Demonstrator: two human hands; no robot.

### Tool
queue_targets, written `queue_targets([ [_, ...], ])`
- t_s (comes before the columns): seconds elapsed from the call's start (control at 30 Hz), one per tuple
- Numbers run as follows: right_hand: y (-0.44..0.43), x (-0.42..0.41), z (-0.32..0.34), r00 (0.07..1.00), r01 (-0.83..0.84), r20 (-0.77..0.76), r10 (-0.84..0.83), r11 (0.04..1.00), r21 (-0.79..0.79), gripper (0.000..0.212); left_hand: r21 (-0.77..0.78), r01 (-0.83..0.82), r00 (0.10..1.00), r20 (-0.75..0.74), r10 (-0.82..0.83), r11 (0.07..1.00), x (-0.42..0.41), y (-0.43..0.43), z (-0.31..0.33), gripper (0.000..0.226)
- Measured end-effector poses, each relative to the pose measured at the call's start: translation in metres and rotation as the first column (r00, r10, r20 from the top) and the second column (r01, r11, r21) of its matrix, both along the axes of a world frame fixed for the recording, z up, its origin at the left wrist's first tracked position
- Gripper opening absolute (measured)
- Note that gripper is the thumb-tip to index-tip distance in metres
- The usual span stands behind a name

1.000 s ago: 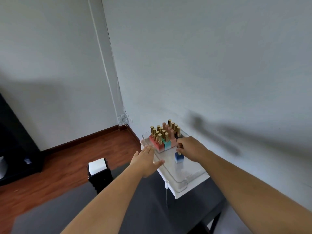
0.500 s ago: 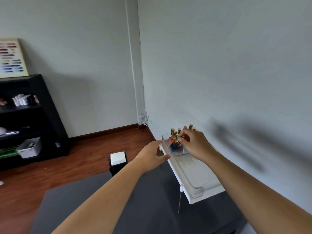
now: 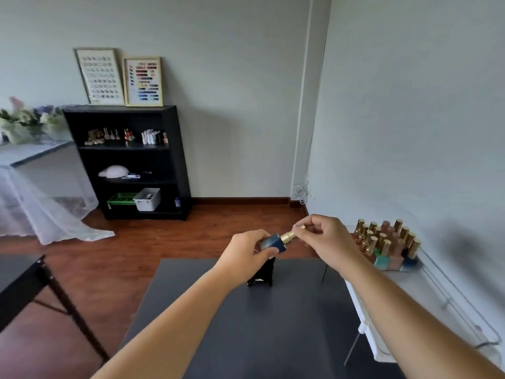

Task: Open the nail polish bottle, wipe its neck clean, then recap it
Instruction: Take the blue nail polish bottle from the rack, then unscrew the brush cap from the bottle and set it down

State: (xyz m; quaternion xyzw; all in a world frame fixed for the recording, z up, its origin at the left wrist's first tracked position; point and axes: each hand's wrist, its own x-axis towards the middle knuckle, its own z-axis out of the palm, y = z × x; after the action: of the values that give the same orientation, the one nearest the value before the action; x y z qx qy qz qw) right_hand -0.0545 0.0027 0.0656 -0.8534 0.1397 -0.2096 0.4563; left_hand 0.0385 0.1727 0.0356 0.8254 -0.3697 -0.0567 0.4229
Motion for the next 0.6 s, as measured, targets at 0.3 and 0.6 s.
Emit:
queue_targets([
  [0.3,0.020,0.022,0.009,0.958,-0.285,-0.054,0.280,0.936,-0.207,0.023,0.041,0.098,0.953,-0.292,-0.082,0.994,0.015,0.041,0.001,0.015],
  [0.6,0.019,0.030,0.011,0.971,-0.233,-0.084,0.222,0.958,-0.166,0.006,0.078,0.003,0.985,-0.172,0.010,0.997,0.018,0.046,-0.001,0.008],
])
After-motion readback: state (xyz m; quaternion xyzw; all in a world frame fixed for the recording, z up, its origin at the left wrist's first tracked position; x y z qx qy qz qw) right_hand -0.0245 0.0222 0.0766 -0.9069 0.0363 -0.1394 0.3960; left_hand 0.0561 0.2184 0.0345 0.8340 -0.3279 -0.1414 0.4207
